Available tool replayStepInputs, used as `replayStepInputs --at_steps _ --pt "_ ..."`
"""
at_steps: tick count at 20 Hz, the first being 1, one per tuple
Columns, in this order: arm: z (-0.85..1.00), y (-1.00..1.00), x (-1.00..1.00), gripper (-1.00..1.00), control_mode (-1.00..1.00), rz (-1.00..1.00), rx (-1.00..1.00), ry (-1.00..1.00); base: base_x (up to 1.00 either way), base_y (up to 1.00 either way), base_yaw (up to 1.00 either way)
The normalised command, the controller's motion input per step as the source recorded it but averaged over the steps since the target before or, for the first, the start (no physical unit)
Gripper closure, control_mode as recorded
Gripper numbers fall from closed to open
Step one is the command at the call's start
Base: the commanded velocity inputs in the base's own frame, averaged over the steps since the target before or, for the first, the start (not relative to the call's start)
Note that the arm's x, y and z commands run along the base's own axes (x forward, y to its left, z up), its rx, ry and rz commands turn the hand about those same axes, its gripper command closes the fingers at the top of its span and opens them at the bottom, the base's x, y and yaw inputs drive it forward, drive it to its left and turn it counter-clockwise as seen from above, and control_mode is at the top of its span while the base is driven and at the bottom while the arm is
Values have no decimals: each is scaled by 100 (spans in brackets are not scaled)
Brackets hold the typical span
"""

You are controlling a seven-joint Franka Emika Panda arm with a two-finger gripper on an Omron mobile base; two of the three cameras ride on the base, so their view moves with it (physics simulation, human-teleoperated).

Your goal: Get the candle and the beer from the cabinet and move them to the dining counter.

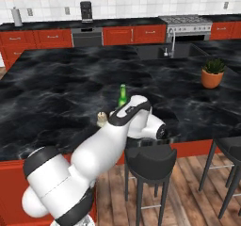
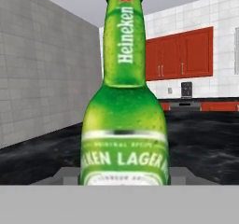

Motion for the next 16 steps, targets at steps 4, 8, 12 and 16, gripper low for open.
replayStepInputs --at_steps 4,8,12,16 --pt "-22 0 20 100 -100 0 -2 2 0 0 0" --pt "-20 0 25 100 -100 0 -4 5 0 0 0" --pt "-21 0 30 100 -100 0 -6 9 0 0 0" --pt "-27 -3 28 100 -100 0 -2 3 0 0 0"
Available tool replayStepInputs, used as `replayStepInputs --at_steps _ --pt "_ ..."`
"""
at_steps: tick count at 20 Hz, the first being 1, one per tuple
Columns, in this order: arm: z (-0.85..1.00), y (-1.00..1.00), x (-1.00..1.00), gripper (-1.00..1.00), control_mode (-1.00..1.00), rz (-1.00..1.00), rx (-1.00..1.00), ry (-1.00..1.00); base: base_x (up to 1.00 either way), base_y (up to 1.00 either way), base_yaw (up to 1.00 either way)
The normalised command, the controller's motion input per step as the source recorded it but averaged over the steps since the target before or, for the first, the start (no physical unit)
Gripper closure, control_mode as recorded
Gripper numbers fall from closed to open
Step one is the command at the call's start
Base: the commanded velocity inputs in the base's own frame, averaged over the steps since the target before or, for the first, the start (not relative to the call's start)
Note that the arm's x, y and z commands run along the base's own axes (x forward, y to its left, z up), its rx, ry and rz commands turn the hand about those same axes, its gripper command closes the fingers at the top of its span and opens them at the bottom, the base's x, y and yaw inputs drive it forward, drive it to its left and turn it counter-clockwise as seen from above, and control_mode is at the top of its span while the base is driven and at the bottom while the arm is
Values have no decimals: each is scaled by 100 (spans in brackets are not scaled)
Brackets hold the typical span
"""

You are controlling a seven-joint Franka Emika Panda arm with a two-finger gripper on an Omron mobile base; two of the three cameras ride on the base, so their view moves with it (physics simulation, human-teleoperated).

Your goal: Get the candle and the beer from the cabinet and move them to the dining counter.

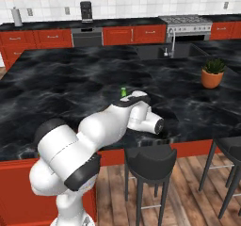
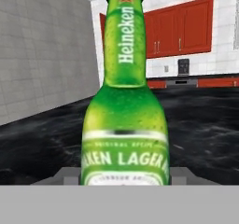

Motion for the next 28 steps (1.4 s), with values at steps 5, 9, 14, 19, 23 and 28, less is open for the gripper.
replayStepInputs --at_steps 5,9,14,19,23,28 --pt "-35 -10 21 100 -100 0 0 -1 0 0 0" --pt "-37 -14 12 100 -100 0 0 -5 0 0 0" --pt "-29 -14 12 100 -100 0 0 -3 0 0 0" --pt "-22 -7 15 100 -100 0 0 0 0 0 0" --pt "-17 -5 20 100 -100 0 0 0 0 0 0" --pt "-22 -5 25 100 -100 0 0 0 0 0 0"
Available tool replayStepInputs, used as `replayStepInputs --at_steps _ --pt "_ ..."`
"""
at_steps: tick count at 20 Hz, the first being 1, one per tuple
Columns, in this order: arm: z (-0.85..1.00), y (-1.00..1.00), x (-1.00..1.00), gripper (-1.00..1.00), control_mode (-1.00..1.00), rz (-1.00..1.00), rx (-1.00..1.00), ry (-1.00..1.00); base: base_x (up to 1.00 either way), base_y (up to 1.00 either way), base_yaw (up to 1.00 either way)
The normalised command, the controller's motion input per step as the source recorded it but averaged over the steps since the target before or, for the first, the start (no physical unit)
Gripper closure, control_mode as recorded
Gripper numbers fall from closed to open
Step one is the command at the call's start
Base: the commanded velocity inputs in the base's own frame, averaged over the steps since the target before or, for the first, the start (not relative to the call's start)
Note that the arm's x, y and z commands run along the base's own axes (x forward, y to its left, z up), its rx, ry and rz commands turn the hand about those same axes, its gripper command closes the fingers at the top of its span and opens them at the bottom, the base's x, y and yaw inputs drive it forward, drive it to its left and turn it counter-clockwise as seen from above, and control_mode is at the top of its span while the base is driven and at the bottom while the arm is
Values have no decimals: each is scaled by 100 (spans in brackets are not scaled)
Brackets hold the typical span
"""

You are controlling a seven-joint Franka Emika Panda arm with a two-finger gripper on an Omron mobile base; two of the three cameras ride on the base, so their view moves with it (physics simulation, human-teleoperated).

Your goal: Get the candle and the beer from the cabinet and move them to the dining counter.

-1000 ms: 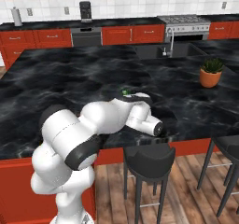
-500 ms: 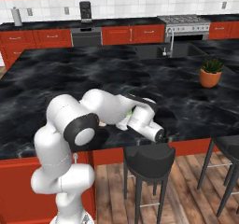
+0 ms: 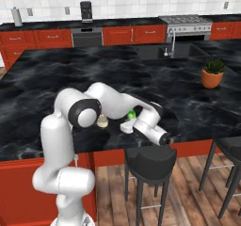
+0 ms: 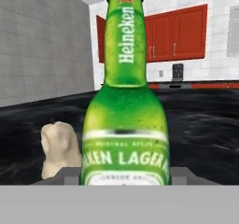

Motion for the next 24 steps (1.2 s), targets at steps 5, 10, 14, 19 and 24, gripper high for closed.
replayStepInputs --at_steps 5,10,14,19,24 --pt "-21 -2 26 100 -100 2 1 0 0 0 0" --pt "-17 0 26 100 -100 3 2 0 0 0 0" --pt "-18 0 27 100 -100 3 1 0 0 0 0" --pt "-23 0 19 -100 -100 3 0 0 0 0 0" --pt "-20 0 7 -100 -100 2 0 0 0 0 0"
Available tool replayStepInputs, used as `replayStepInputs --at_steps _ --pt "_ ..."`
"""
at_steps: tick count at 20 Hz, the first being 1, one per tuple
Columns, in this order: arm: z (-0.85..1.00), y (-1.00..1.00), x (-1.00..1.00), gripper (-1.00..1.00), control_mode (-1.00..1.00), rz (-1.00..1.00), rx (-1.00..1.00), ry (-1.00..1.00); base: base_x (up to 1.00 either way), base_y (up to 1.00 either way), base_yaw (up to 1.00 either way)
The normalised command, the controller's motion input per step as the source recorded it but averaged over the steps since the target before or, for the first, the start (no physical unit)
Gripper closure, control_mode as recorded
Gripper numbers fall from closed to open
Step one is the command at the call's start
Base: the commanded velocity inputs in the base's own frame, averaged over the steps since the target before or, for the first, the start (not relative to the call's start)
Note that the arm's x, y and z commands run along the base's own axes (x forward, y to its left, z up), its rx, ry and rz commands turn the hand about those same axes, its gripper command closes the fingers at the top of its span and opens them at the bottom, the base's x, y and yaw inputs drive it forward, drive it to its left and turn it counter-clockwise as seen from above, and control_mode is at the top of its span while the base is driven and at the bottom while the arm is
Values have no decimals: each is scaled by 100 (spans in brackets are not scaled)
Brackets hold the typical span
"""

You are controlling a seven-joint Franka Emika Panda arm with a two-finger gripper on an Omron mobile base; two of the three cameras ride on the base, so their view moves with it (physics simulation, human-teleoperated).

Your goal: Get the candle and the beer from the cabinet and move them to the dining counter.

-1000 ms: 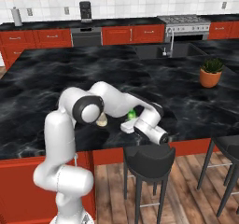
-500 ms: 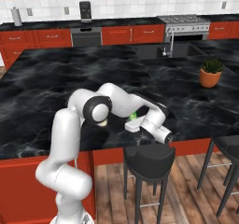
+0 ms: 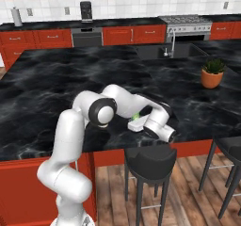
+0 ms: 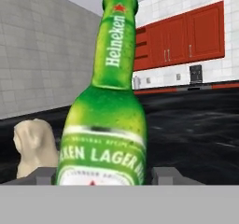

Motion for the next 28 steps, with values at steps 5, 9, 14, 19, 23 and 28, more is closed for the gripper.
replayStepInputs --at_steps 5,9,14,19,23,28 --pt "0 0 -4 -100 -100 0 0 0 0 0 0" --pt "10 0 -22 -100 -100 0 0 -1 0 0 0" --pt "22 0 -22 -100 -100 0 0 0 0 0 0" --pt "47 0 -15 -100 -100 0 0 0 0 0 0" --pt "49 0 -15 -100 -100 0 0 0 0 0 0" --pt "55 0 -17 -100 -100 0 0 -1 0 0 0"
